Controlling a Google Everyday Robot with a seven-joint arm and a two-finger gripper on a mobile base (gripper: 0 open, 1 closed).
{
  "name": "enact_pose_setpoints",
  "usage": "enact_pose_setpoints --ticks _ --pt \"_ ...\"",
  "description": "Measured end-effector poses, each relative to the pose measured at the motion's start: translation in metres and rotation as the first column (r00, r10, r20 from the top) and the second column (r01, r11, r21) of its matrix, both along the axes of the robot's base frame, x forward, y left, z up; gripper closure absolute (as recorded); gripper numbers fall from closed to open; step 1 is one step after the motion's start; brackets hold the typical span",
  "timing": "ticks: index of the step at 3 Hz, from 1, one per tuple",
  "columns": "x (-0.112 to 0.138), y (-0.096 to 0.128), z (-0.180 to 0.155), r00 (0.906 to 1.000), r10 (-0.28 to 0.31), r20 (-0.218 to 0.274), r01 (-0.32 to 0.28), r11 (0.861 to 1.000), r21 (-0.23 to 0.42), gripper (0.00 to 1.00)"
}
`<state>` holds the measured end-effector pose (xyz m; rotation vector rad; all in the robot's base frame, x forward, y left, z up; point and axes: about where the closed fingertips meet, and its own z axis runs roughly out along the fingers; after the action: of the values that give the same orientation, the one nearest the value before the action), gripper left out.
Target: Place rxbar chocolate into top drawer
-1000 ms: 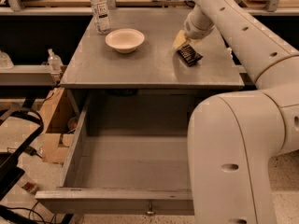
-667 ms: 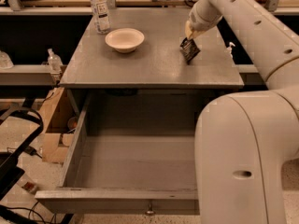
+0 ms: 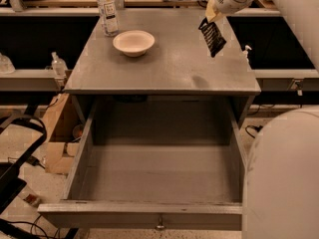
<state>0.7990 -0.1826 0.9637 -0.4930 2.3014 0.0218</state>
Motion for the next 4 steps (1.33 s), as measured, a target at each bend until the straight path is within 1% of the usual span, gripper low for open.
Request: enact_pose_setpoints --ticks 1,2,3,4 --pt "-0.037 0.004 0.016 0.9973 0.073 0.01 -0.073 0.997 0.032 1.0" --pt "-0.102 0.01 0.029 0.9802 0.195 0.032 -0.198 0.974 0.111 1.0" --pt "-0.15 0.006 0.027 0.9639 0.259 0.059 -0.266 0.947 0.181 1.0" --pt "-0.188 0.017 0.01 0.9294 0.356 0.099 -0.369 0.891 0.264 1.0"
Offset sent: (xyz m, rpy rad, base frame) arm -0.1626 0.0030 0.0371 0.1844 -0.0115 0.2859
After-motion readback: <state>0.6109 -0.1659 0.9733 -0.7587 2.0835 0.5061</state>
